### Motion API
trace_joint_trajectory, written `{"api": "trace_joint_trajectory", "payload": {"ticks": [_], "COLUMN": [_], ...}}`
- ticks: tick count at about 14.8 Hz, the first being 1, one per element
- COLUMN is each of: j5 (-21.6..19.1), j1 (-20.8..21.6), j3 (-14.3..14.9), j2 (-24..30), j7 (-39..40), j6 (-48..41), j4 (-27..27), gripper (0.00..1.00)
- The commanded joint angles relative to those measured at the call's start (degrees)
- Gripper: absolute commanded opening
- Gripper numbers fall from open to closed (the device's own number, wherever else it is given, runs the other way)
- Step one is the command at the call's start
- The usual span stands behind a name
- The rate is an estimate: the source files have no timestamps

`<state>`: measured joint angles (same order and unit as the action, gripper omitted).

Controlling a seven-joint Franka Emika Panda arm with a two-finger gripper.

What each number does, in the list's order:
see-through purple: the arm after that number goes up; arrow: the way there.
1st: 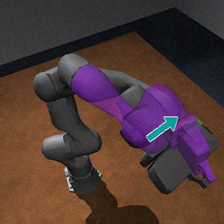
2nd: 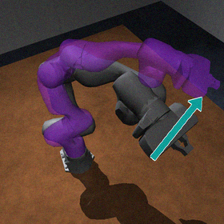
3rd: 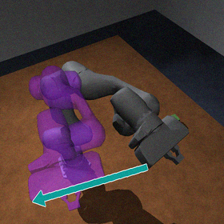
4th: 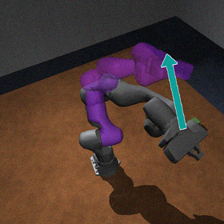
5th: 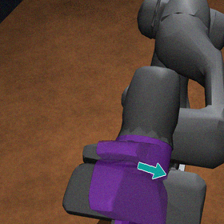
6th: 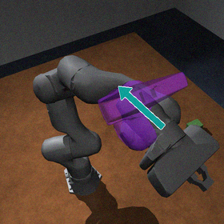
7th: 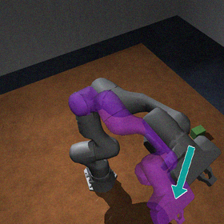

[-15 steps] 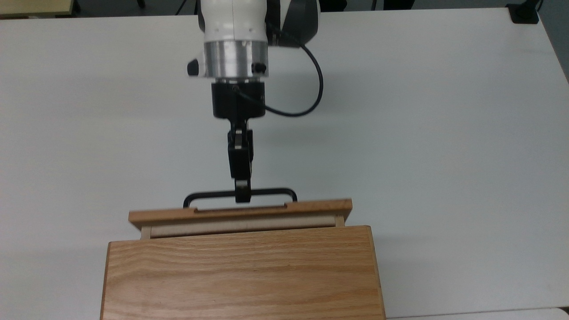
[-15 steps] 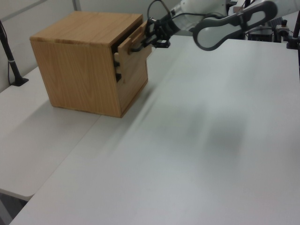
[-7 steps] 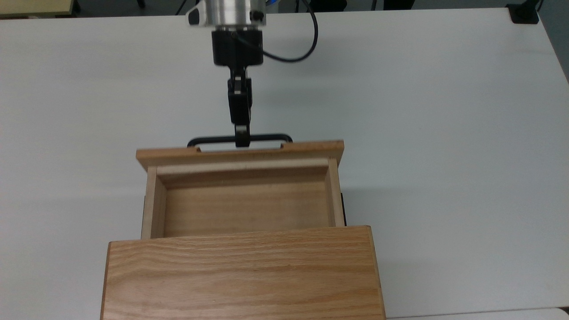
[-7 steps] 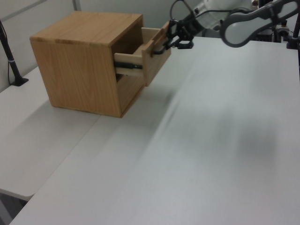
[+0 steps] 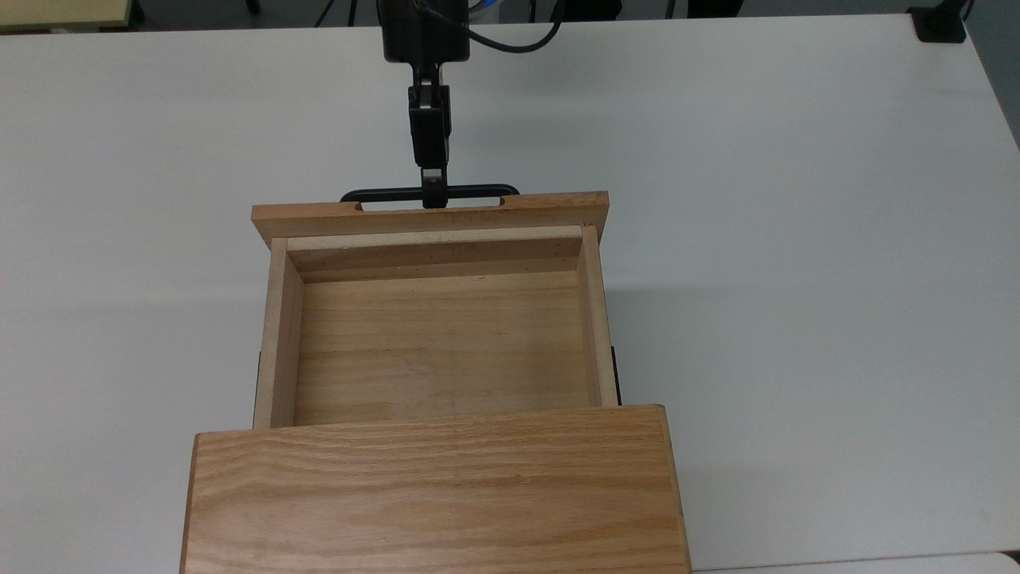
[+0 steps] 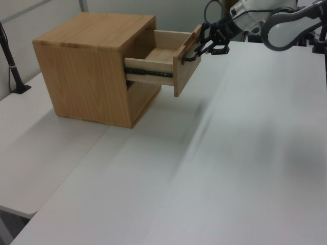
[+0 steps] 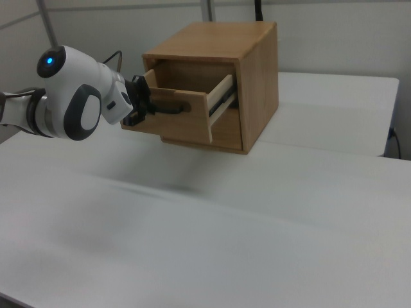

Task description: Open the drawer by sliding it

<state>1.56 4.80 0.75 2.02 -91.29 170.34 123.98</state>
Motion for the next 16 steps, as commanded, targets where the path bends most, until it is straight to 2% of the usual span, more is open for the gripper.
{"api": "trace_joint_trajectory", "payload": {"ticks": [1,2,10,12,16], "j5": [-0.86,-0.86,-0.16,-0.07,-0.77], "j1": [1.35,1.26,0.91,1.08,1.79], "j3": [0.39,0.48,0.74,0.65,0.39], "j2": [2.37,3.16,5.53,5.80,5.72], "j7": [-1.61,-1.53,0.57,7.13,32.94], "j6": [-4.31,-7.19,-26.18,-33.63,-55.24], "j4": [1.44,0.05,-10.50,-14.18,-23.06], "gripper": [0.85,1.00,1.00,1.00,1.00]}}
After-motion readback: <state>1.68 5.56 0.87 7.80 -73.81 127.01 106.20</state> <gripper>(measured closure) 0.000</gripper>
